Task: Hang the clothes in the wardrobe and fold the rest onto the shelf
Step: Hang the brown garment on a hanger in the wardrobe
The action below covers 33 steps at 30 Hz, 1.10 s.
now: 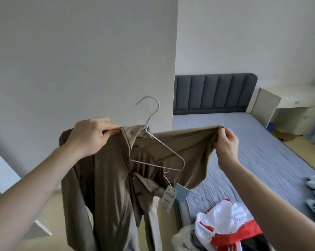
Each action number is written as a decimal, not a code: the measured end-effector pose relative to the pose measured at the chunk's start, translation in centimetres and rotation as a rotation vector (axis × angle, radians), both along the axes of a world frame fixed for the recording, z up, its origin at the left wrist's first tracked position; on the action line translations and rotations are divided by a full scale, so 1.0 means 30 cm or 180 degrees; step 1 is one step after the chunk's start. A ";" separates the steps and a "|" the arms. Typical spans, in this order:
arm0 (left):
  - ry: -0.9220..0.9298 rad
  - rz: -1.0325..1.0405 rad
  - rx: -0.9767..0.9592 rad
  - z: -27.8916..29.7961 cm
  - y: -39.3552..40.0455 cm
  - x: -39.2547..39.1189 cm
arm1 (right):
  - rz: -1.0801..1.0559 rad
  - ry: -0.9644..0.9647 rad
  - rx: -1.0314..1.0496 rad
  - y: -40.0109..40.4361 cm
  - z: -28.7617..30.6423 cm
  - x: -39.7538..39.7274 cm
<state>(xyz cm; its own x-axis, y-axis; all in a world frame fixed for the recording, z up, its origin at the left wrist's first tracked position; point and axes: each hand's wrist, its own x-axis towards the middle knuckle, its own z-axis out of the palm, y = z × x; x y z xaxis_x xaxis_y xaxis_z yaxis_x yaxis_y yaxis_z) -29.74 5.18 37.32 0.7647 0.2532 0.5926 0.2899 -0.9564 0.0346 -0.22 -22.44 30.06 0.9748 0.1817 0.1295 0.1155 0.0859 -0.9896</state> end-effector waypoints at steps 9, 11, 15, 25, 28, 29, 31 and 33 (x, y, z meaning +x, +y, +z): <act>0.0026 0.0331 0.0280 -0.112 0.046 0.076 | 0.1012 -0.0502 0.0829 0.038 0.361 -0.150; 0.0024 0.0515 0.0096 -0.132 0.055 0.089 | 0.1579 -0.0705 0.0806 0.057 0.404 -0.219; -0.0256 0.0656 -0.0062 -0.141 0.079 0.076 | 0.2483 -0.1200 0.0496 0.083 0.414 -0.348; -0.0596 0.0235 0.0730 -0.123 0.082 0.021 | 0.1820 -0.0292 0.1448 0.071 0.507 -0.279; -0.0576 0.0128 0.0844 -0.123 0.047 0.057 | 0.2644 -0.0718 0.0714 0.065 0.441 -0.371; -0.0570 0.0084 0.0850 -0.121 0.034 0.070 | 0.2869 -0.0801 0.0532 0.062 0.418 -0.399; -0.0639 0.0054 0.0708 -0.120 0.012 0.096 | 0.3328 -0.0733 0.0098 0.058 0.361 -0.434; -0.0786 0.0145 0.0366 -0.111 -0.012 0.111 | 0.3668 -0.0861 -0.0697 0.057 0.288 -0.445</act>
